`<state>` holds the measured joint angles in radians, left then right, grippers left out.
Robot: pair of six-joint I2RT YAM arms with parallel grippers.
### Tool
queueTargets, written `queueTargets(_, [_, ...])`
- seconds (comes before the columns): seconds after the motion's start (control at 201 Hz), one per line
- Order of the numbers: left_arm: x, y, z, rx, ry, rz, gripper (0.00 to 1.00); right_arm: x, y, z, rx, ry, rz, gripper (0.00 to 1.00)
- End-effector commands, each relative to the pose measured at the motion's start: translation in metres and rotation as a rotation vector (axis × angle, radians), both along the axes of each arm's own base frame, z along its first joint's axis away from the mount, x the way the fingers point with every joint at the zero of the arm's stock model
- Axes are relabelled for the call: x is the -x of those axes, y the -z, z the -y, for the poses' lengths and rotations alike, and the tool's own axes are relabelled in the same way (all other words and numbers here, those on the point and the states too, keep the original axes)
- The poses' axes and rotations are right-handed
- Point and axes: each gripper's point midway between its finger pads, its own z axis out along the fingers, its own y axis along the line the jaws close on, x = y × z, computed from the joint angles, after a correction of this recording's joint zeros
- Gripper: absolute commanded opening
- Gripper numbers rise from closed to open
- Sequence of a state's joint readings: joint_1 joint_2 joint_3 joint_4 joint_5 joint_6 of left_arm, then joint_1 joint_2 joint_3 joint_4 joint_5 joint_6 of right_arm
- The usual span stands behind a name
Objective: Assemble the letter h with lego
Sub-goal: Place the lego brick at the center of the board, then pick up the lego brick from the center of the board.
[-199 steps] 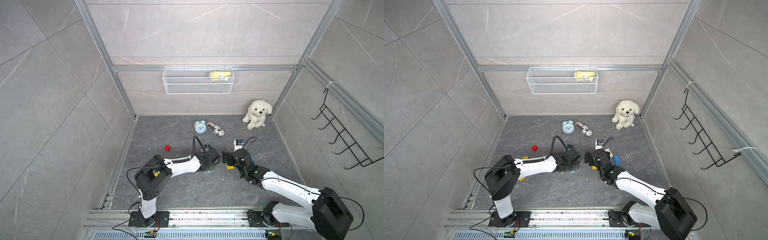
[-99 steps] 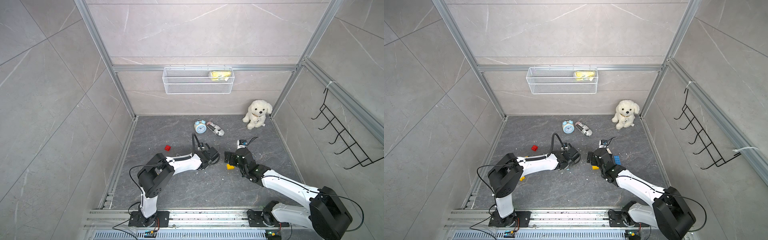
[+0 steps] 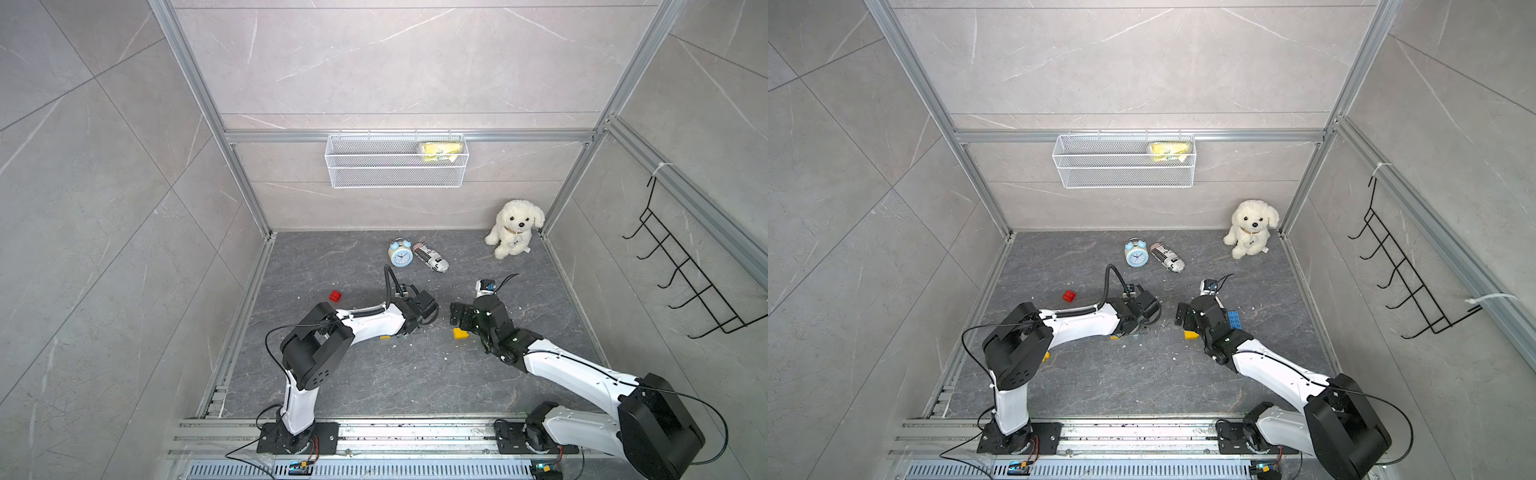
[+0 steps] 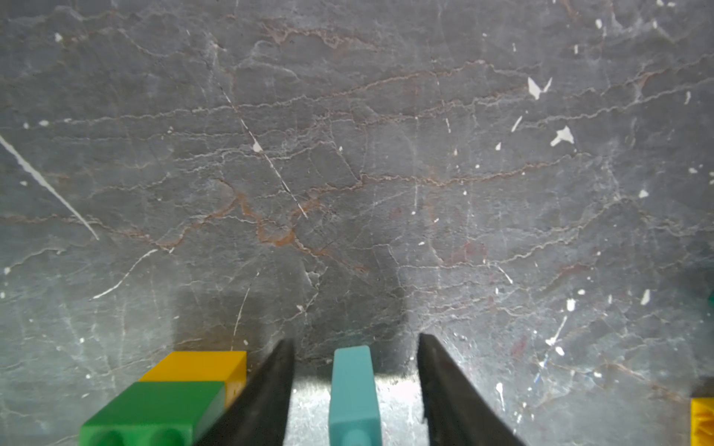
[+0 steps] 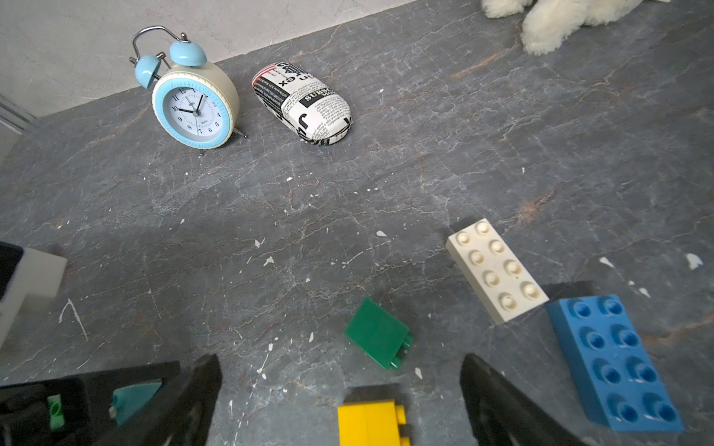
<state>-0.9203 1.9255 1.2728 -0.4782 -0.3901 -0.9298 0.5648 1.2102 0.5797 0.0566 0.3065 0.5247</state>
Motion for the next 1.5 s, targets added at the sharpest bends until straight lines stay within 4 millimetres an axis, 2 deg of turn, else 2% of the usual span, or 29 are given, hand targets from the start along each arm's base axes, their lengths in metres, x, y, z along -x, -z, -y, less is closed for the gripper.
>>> queueTargets(0.0, [-0.008, -0.047, 0.008, 0.048, 0.025, 0.059, 0.64, 0.001, 0.007, 0.004, -0.007, 0.021, -0.013, 1.0])
queueTargets(0.119, [-0.008, -0.087, 0.016, 0.113, 0.072, 0.1, 0.76, 0.001, 0.011, 0.013, 0.016, 0.066, -0.035, 1.0])
queueTargets(0.224, [-0.001, -0.12, 0.016, 0.176, 0.109, 0.132, 0.92, 0.0, 0.017, 0.021, 0.027, 0.103, -0.071, 1.0])
queueTargets(0.279, [0.005, -0.133, 0.011, 0.205, 0.124, 0.147, 0.99, 0.0, 0.02, 0.023, 0.031, 0.11, -0.091, 0.98])
queueTargets(0.398, [0.017, -0.149, -0.018, 0.215, 0.112, 0.172, 1.0, -0.001, 0.026, 0.028, 0.019, 0.129, -0.122, 0.97])
queueTargets(0.498, [0.027, -0.142, -0.058, 0.2, 0.054, 0.163, 1.0, 0.001, 0.029, 0.041, 0.022, 0.194, -0.153, 0.97])
queueTargets(0.642, [0.04, -0.113, -0.115, 0.226, -0.054, 0.129, 1.0, 0.006, 0.036, 0.068, 0.013, 0.307, -0.213, 0.99])
queueTargets(0.732, [0.048, -0.096, -0.147, 0.178, -0.104, 0.142, 1.0, 0.01, 0.043, 0.089, -0.01, 0.402, -0.28, 1.0])
queueTargets(0.831, [0.055, -0.082, -0.172, 0.088, -0.124, 0.175, 1.0, 0.013, 0.056, 0.096, -0.095, 0.488, -0.394, 0.99])
queueTargets(0.961, [0.06, -0.068, -0.196, -0.016, -0.132, 0.218, 1.0, 0.011, 0.06, 0.09, -0.146, 0.573, -0.518, 0.99])
queueTargets(1.09, [0.061, -0.065, -0.204, -0.041, -0.136, 0.249, 1.0, 0.01, 0.052, 0.097, -0.128, 0.7, -0.577, 1.0])
queueTargets(1.244, [0.066, -0.068, -0.209, -0.039, -0.142, 0.254, 1.0, 0.001, 0.045, 0.093, -0.169, 0.763, -0.595, 1.0])
queueTargets(1.493, [0.072, -0.067, -0.207, 0.0, -0.14, 0.233, 1.0, -0.015, 0.057, 0.086, -0.178, 0.847, -0.653, 1.0])
